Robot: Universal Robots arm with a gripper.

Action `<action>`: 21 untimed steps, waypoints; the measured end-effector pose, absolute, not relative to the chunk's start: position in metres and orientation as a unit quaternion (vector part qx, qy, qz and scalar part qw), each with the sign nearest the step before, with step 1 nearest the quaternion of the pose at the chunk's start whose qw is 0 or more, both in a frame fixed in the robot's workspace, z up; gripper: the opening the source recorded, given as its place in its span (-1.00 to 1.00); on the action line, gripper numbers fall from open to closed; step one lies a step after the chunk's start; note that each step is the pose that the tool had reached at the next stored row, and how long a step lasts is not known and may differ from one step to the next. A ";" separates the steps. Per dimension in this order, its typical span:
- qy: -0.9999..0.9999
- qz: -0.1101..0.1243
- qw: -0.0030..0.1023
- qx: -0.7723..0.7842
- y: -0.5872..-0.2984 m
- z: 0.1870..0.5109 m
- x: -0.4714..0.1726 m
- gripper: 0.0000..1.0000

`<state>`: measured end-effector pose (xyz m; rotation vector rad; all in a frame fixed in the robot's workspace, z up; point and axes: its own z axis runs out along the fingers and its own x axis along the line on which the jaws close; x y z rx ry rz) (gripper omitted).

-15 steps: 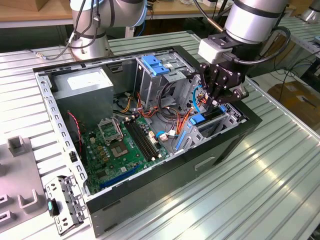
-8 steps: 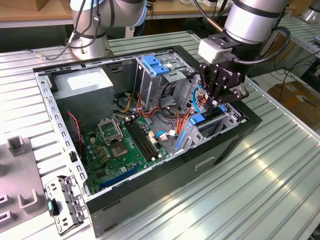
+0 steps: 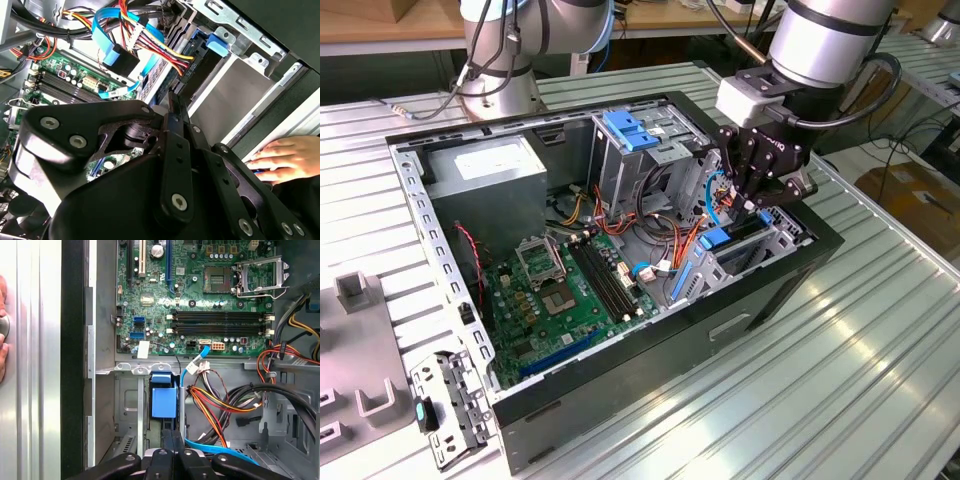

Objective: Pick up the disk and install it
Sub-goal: 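Insert the second disk wire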

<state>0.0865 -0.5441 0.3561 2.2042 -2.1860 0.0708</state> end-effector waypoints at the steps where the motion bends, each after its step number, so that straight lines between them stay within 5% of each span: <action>1: -0.704 0.023 0.018 0.710 -0.544 0.357 0.086 -0.79; 15: -0.704 0.022 0.019 0.710 -0.544 0.402 0.086 -0.79; 21: -0.704 0.022 0.027 0.710 -0.526 0.402 0.091 -0.79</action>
